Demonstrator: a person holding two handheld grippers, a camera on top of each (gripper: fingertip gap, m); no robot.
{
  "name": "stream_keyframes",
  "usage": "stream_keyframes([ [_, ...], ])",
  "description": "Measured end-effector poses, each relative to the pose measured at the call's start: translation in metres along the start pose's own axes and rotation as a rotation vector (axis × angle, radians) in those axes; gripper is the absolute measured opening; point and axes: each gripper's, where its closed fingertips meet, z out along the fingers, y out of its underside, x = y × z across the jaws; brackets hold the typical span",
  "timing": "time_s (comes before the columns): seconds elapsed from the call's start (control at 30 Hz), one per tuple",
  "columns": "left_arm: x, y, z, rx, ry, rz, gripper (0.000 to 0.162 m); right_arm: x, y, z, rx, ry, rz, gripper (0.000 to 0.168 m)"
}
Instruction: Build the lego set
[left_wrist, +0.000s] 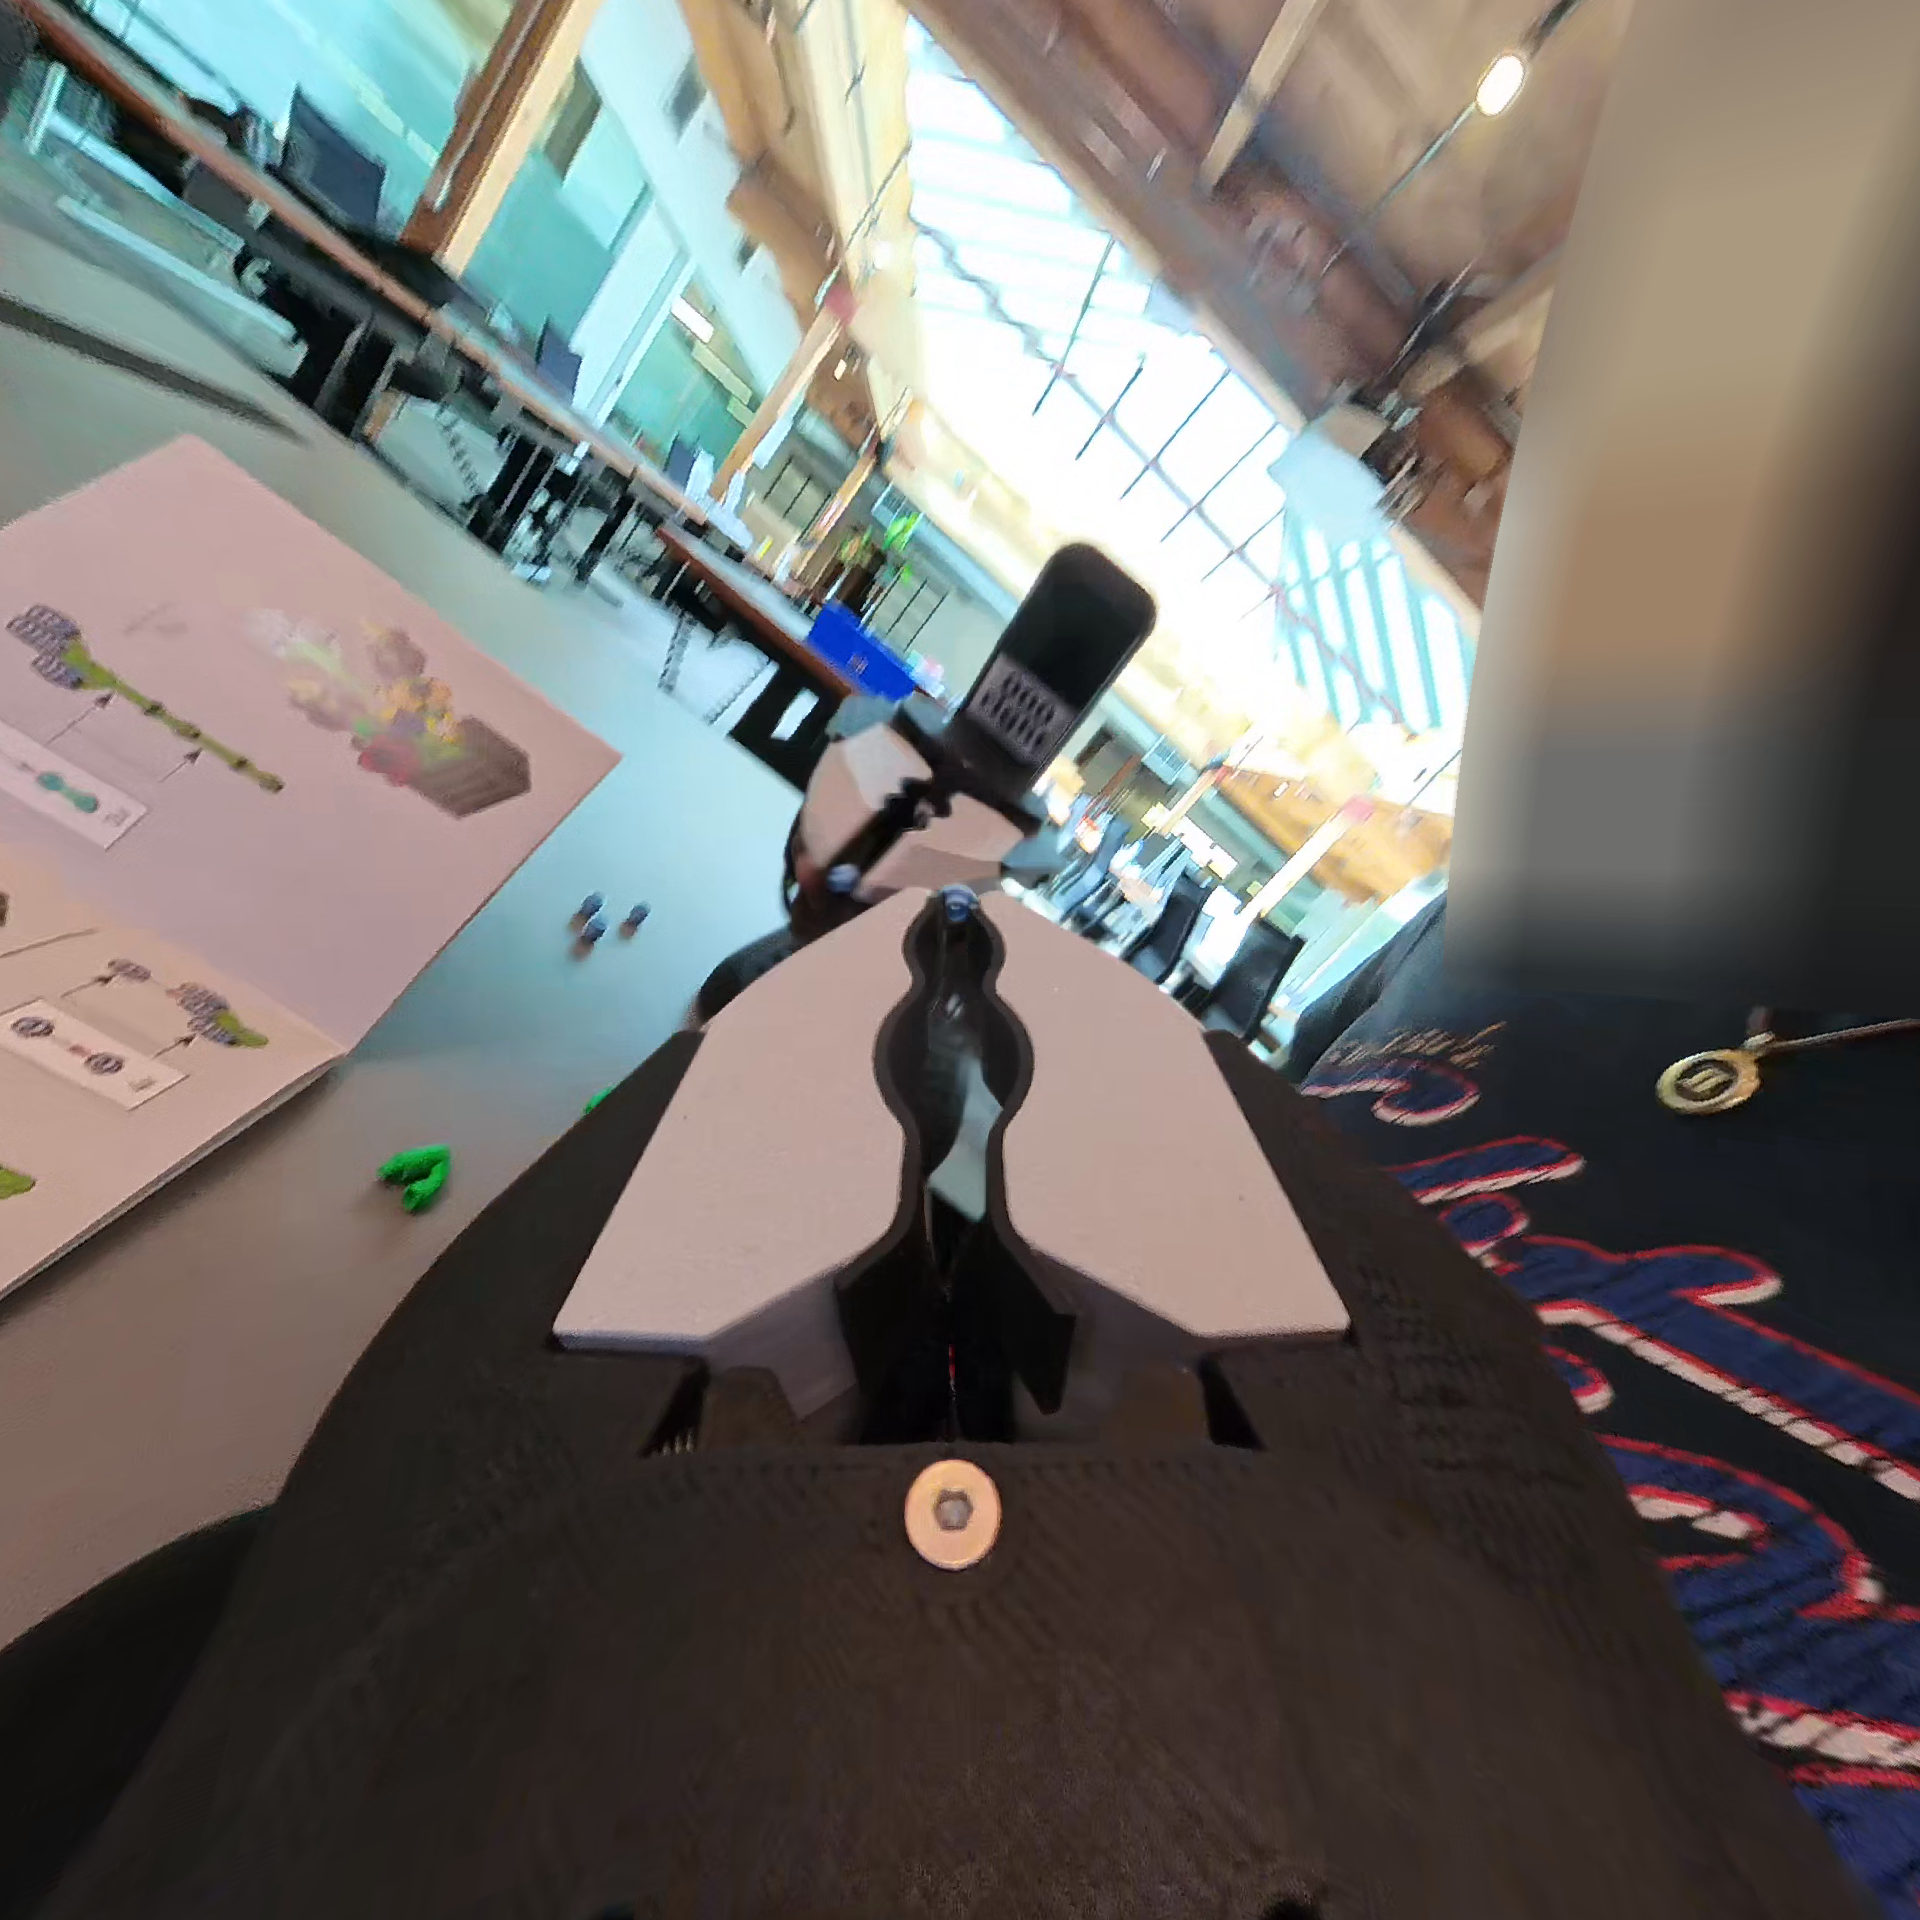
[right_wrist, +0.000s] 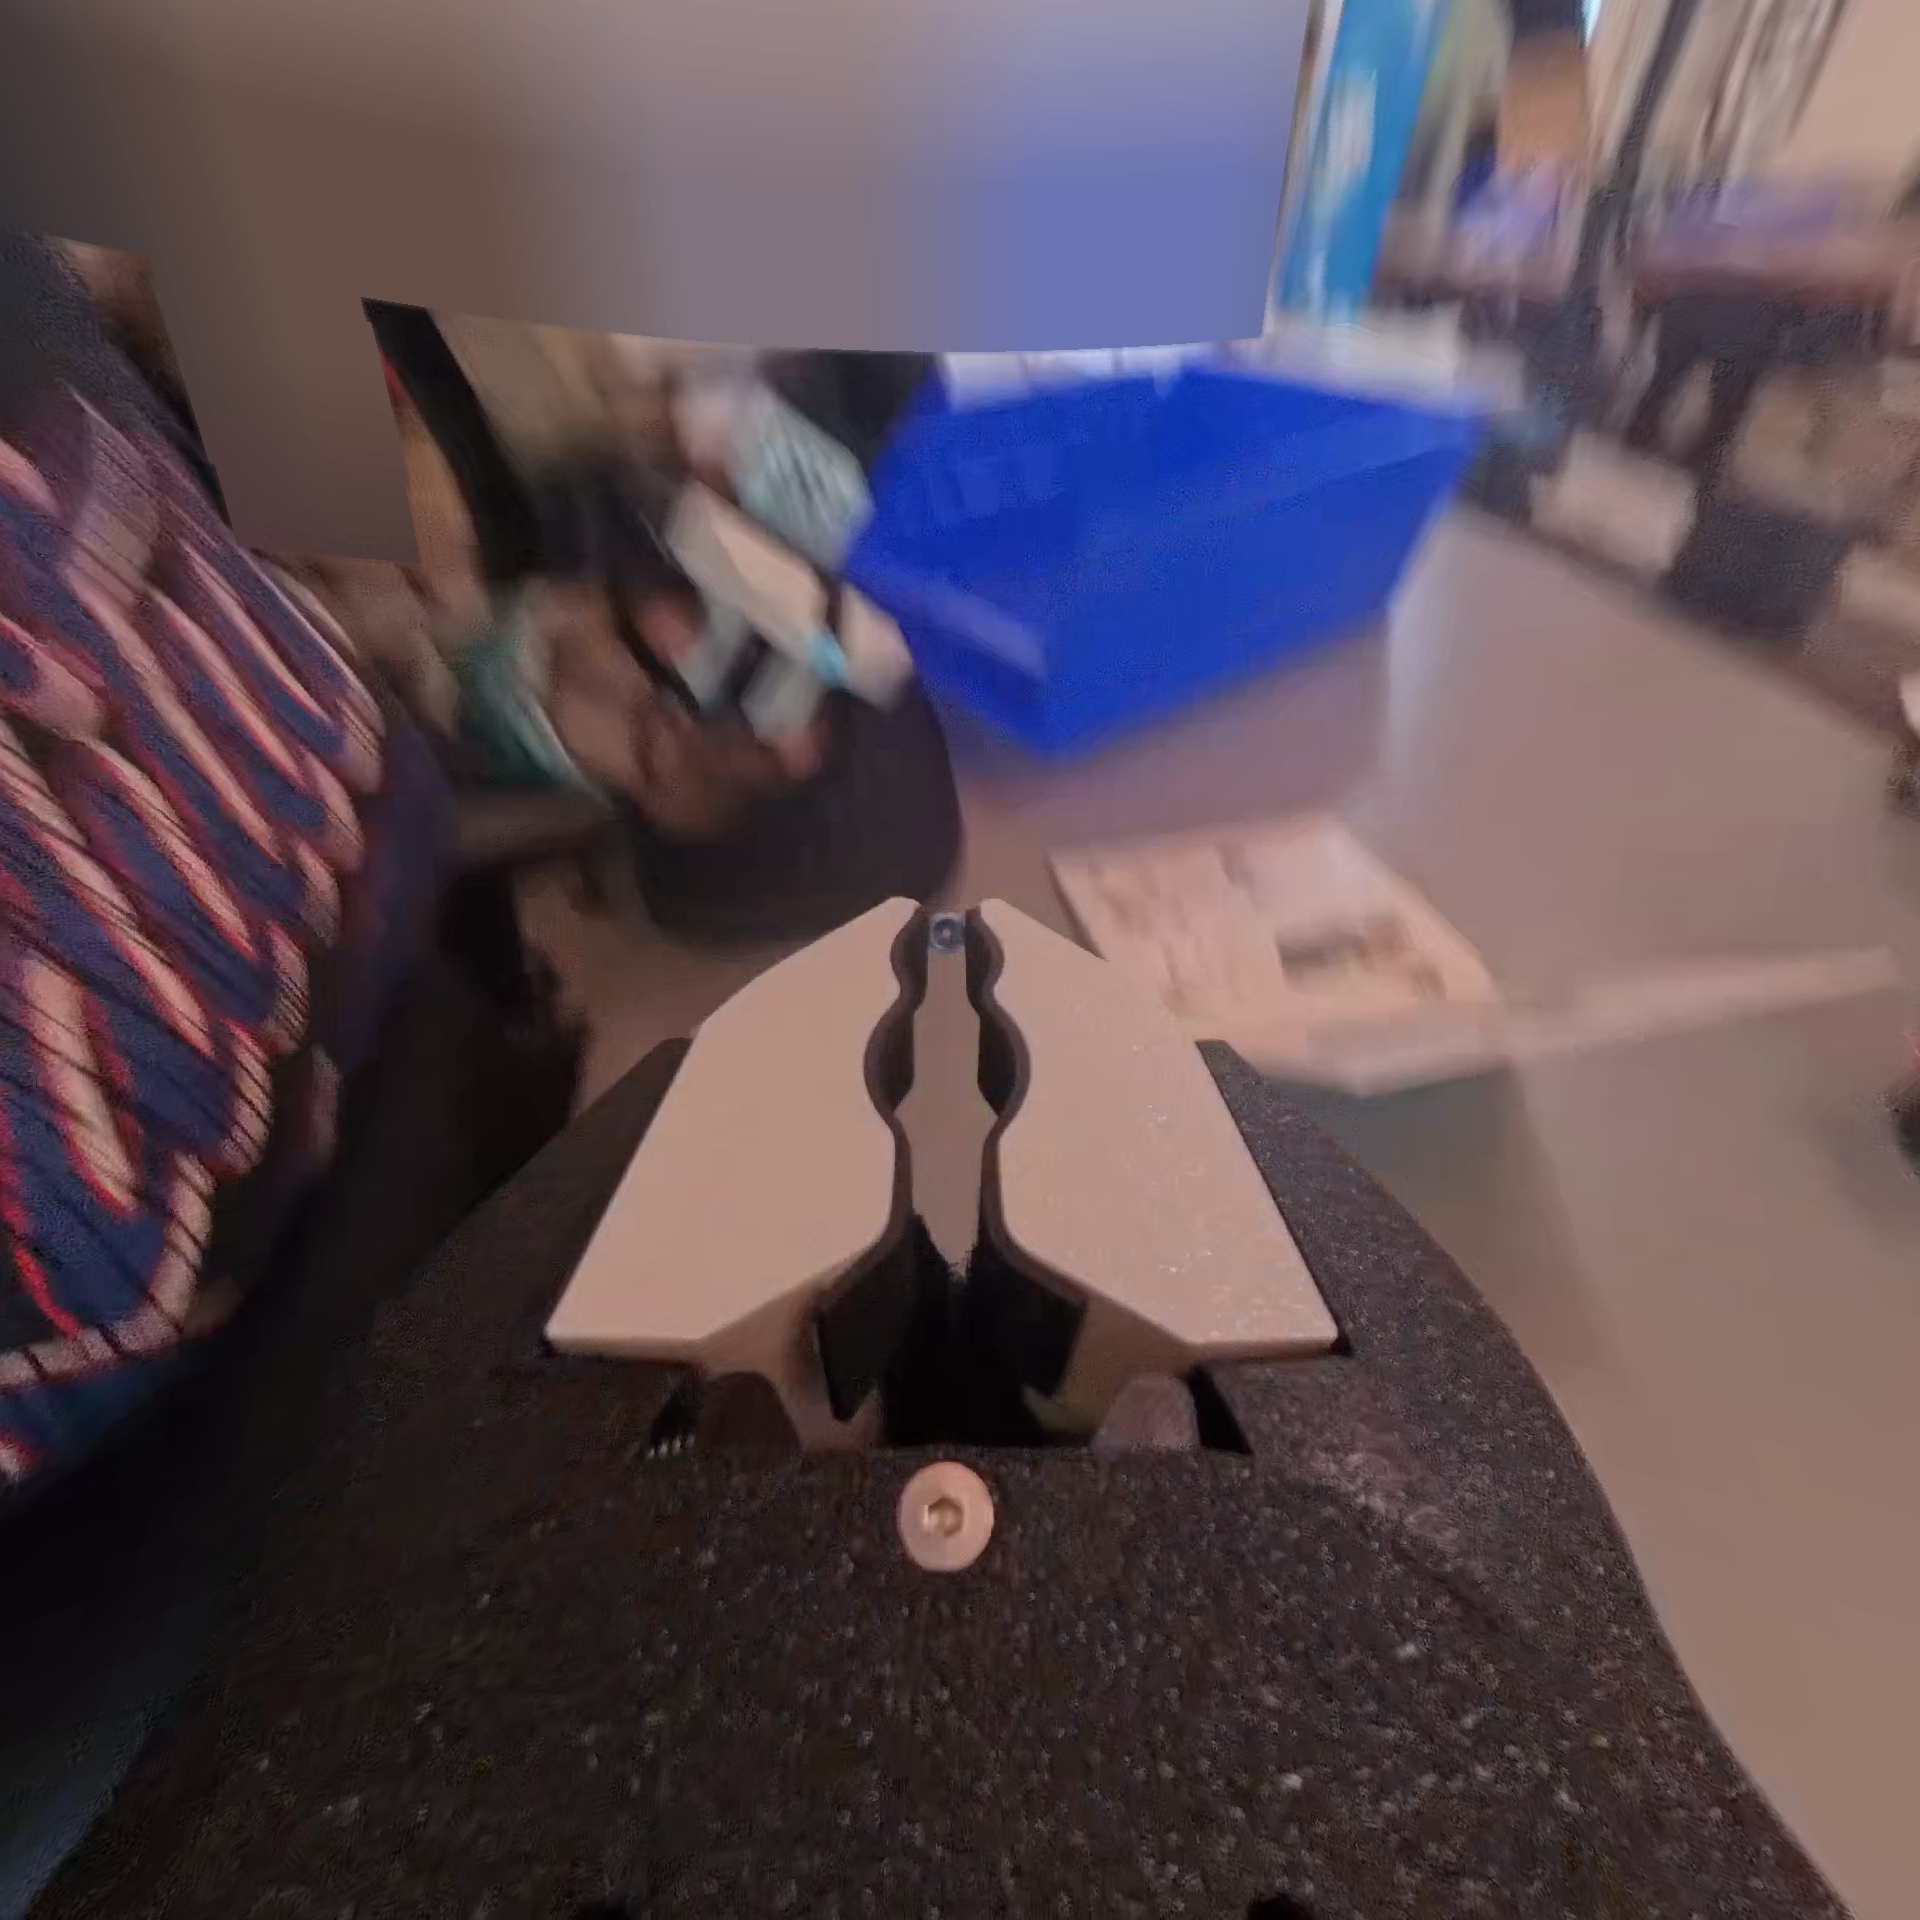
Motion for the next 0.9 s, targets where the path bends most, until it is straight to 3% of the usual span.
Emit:
stream_keyframes([
  [0.1,0.009,-0.010,-0.001,0.083,0.094,-0.039,0.004,-0.018,-0.048,0.009,0.377,-0.109,0.034,0.006],
  [0.2,0.017,-0.014,0.000,0.138,0.175,-0.079,0.004,-0.023,-0.065,0.022,0.509,-0.160,0.084,0.006],
  [0.4,0.020,-0.017,-0.002,0.173,0.208,-0.089,0.005,-0.032,-0.059,0.044,0.452,-0.190,0.063,0.006],
  [0.9,0.018,-0.009,0.001,0.119,0.190,-0.085,0.004,-0.036,-0.049,0.046,0.377,-0.205,0.037,0.006],
])
